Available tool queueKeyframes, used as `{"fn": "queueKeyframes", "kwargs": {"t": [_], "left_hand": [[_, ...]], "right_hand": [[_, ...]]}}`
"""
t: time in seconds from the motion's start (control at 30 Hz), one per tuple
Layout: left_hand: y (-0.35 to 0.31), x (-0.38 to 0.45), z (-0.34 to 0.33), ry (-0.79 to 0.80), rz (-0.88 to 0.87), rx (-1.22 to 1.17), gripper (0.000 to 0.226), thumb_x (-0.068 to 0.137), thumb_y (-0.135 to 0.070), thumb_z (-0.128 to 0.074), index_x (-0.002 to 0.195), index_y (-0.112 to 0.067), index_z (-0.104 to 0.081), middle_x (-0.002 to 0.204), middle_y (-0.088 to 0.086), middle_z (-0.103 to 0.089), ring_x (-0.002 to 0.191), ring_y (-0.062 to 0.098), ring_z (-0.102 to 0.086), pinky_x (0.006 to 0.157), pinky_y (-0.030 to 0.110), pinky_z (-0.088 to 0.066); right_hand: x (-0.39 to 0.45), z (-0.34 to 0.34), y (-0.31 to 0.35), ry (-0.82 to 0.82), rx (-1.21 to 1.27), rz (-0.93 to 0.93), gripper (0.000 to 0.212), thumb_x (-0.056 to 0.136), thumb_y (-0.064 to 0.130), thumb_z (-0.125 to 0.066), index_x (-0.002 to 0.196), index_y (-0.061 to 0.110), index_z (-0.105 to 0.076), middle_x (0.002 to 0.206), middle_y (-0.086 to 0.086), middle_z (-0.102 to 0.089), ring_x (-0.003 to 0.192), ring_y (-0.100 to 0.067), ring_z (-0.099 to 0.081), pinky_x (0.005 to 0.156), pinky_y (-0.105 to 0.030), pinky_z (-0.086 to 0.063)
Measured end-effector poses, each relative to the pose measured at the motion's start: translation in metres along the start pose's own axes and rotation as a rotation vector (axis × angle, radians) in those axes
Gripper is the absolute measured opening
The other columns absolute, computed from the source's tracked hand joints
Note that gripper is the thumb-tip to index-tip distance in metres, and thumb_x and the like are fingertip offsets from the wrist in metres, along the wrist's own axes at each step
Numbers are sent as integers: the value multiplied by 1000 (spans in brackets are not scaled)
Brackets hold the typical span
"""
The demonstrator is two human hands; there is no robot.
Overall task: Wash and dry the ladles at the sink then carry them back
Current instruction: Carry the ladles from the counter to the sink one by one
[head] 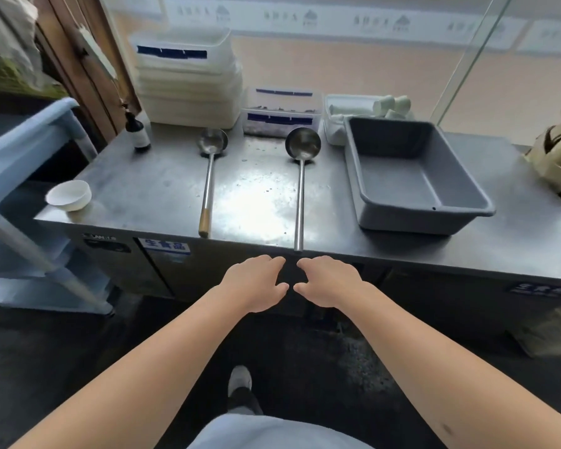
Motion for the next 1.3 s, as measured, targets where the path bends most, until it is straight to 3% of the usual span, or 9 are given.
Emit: {"fn": "queueKeyframes", "kwargs": {"t": [0.23, 0.4, 0.57, 0.73, 0.83, 1.0, 1.1, 1.3], "left_hand": [[38, 93, 16, 27, -54, -1, 58, 93, -50, -44, 146, -28, -34, 141, -3, -49, 127, 22, -49, 97, 41, -48], [67, 155, 32, 93, -100, -4, 56, 95, -49, -43, 146, -26, -35, 141, -3, -48, 126, 21, -49, 97, 40, -46], [86, 210, 44, 125, -130, 29, 53, 94, -49, -45, 140, -25, -40, 134, -2, -52, 120, 20, -52, 92, 40, -48], [92, 254, 48, 205, -129, -45, 57, 95, -46, -46, 146, -25, -36, 142, 0, -49, 125, 21, -51, 95, 39, -48], [93, 284, 47, 284, -92, -246, 58, 95, -43, -50, 147, -23, -36, 146, 3, -47, 125, 21, -52, 99, 33, -45], [95, 340, 42, 324, 62, -514, 54, 93, -36, -56, 144, -22, -44, 142, 4, -52, 121, 20, -55, 93, 27, -46], [95, 378, 36, 318, 146, -593, 52, 91, -34, -59, 141, -20, -48, 139, 4, -55, 117, 22, -58, 86, 25, -45], [95, 456, 15, 303, 243, -659, 48, 91, -30, -59, 135, -13, -52, 131, 7, -60, 111, 24, -62, 97, 35, -49]], "right_hand": [[83, 23, -14, -29, 34, -51, 46, 93, 48, -50, 134, 28, -49, 122, 3, -60, 108, -23, -60, 82, -38, -52], [146, 46, -15, -15, 42, -102, 36, 93, 47, -49, 121, 25, -53, 111, 2, -61, 96, -22, -60, 72, -34, -48], [199, 63, -19, -17, 132, -175, 47, 92, 48, -51, 135, 29, -50, 130, 3, -59, 113, -22, -59, 90, -40, -51], [236, 74, -31, 1, 165, -206, 44, 94, 45, -50, 135, 27, -51, 128, 1, -59, 111, -24, -59, 92, -41, -50], [262, 78, -44, 5, 174, -214, 41, 95, 45, -49, 132, 27, -53, 124, 1, -61, 108, -24, -61, 86, -39, -50], [306, 74, -73, 21, 277, -248, 41, 96, 38, -47, 137, 34, -50, 133, 2, -57, 114, -24, -58, 80, -34, -47], [335, 66, -92, 34, 397, -277, 38, 96, 34, -48, 133, 33, -53, 127, 3, -59, 108, -22, -59, 77, -32, -46], [389, 52, -126, -32, 629, -363, 35, 93, 24, -50, 128, 23, -53, 118, -3, -61, 99, -25, -59, 78, -35, -51]]}}
Point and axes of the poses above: each hand's wrist, its own x-axis towards the middle knuckle, its own z-axis out of the back of the hand, y = z × x, the point moved 7 cm from there along x, towards the middle knuckle
